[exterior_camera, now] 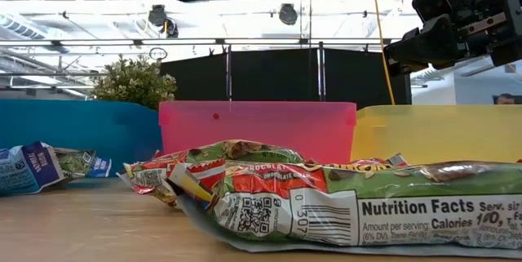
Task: Pick and place Granola Bars by type
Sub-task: Put the blue granola bar into the pink bin
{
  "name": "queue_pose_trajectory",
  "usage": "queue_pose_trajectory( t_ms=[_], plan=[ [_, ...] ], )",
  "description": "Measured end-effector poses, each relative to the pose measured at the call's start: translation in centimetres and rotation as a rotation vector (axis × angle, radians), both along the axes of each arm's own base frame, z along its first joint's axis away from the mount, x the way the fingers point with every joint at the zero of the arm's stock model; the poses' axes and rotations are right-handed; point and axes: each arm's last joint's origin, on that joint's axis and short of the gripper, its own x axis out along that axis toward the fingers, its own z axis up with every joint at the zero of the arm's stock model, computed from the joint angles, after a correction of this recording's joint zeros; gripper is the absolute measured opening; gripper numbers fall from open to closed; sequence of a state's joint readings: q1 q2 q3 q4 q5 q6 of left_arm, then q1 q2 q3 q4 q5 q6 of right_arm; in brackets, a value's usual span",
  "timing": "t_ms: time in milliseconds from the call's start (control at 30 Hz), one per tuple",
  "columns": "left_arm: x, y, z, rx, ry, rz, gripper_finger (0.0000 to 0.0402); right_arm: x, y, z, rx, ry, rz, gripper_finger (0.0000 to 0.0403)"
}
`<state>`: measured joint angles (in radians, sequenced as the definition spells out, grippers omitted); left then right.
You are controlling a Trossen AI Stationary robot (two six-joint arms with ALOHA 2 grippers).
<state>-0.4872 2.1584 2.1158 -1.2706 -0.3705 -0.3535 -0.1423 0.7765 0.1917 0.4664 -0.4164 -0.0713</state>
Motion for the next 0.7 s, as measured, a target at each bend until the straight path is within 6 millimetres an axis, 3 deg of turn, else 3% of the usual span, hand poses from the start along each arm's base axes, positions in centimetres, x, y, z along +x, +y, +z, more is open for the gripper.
queue_pose_trajectory(
  t_ms=[167, 367, 500, 700],
  plan=[
    [2.8, 6.6, -0.9, 0.065, 0.038, 0.017, 0.0090, 0.0, 0.0, 0.0, 0.000, 0.001, 0.000, 0.0000],
    [4.3, 13.6, -5.5, 0.072, 0.119, 0.092, 0.0090, 0.0, 0.0, 0.0, 0.000, 0.005, 0.001, 0.0000],
    [3.9, 16.0, -8.6, -0.016, 0.180, 0.122, 0.0090, 0.0, 0.0, 0.0, 0.008, 0.006, 0.000, 0.0000],
    [4.0, 16.9, -11.1, -0.101, 0.139, 0.111, 0.0090, 0.0, 0.0, 0.0, 0.007, 0.006, 0.002, 0.0000]
  ],
)
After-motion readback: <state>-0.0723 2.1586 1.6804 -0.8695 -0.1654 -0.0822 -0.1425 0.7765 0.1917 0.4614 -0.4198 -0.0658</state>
